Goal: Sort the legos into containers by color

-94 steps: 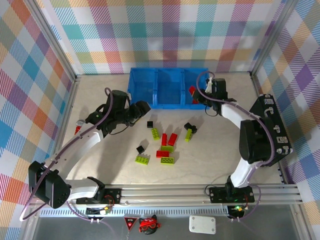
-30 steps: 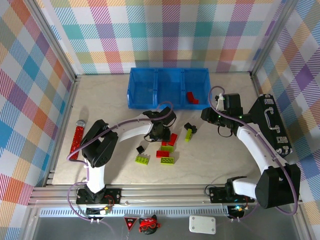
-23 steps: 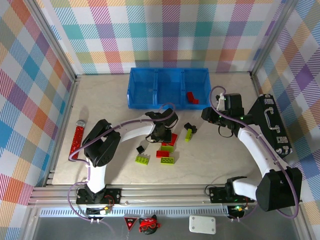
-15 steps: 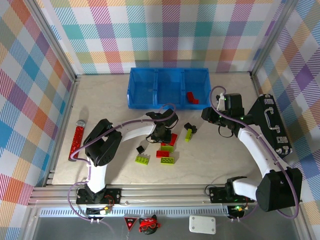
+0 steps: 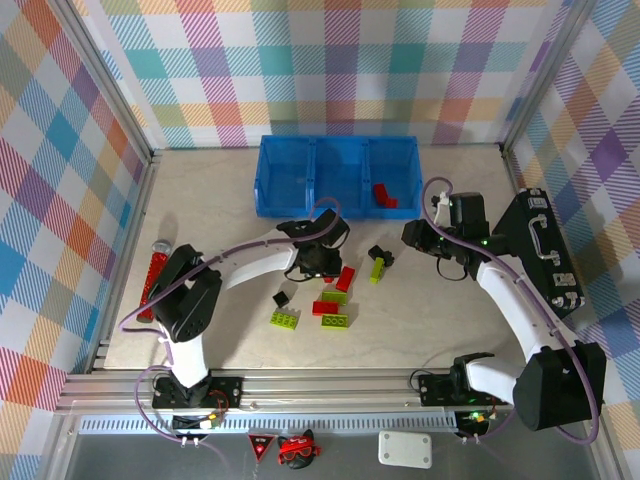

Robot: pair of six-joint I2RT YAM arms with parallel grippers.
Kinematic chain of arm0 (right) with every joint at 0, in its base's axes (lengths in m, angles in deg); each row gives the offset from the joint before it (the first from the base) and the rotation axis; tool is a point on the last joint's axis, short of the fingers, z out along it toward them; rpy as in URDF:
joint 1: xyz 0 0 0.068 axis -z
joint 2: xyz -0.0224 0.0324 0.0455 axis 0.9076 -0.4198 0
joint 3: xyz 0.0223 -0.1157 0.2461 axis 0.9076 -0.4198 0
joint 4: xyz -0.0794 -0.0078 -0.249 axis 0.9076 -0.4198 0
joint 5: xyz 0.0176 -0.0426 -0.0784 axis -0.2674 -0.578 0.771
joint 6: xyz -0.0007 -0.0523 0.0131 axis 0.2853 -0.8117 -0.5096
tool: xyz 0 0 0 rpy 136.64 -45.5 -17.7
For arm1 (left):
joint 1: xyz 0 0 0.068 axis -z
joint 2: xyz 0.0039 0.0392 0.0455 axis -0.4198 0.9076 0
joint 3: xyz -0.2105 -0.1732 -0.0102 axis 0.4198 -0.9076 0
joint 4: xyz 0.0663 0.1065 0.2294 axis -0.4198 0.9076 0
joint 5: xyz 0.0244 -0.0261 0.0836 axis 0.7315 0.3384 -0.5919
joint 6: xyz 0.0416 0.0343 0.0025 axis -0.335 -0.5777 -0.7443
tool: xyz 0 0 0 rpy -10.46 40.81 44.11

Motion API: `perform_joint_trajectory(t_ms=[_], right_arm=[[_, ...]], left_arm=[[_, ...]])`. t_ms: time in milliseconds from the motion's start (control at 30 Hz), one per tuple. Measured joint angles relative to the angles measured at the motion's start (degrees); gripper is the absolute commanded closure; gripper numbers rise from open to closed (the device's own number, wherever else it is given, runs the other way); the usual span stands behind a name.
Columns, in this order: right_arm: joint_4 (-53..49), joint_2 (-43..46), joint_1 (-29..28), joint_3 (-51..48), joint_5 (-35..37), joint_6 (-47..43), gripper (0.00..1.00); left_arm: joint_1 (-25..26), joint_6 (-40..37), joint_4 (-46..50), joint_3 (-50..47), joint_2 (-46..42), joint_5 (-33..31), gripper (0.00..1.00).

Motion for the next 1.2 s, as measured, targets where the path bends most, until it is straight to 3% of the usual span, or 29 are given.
perform_joint_trajectory(t_ms=[333,600,800,1200], right_arm=[[0.0,0.7,0.0,-0.2,-0.6,0.2,0.62],[1.0,-0.9,0.0,-0.2,-11.4,4.4,0.39],[3.9,-2.8,0.0,0.0,-20.7,8.7,0.31],[2.4,-10.8,-0.8,5.0,-28.7,11.0,0.35]], left_arm=[[-2.0,-3.9,0.0,5.2,-1.2,1.9,0.73],[-2.0,-12.0,-6.2,6.0,-1.4,8.9,0.73],[-2.0,-20.0,-10.0,4.4,-2.3,16.8,0.77],[-1.9,-27.2,-14.9,4.2,-4.3,28.2,0.79]])
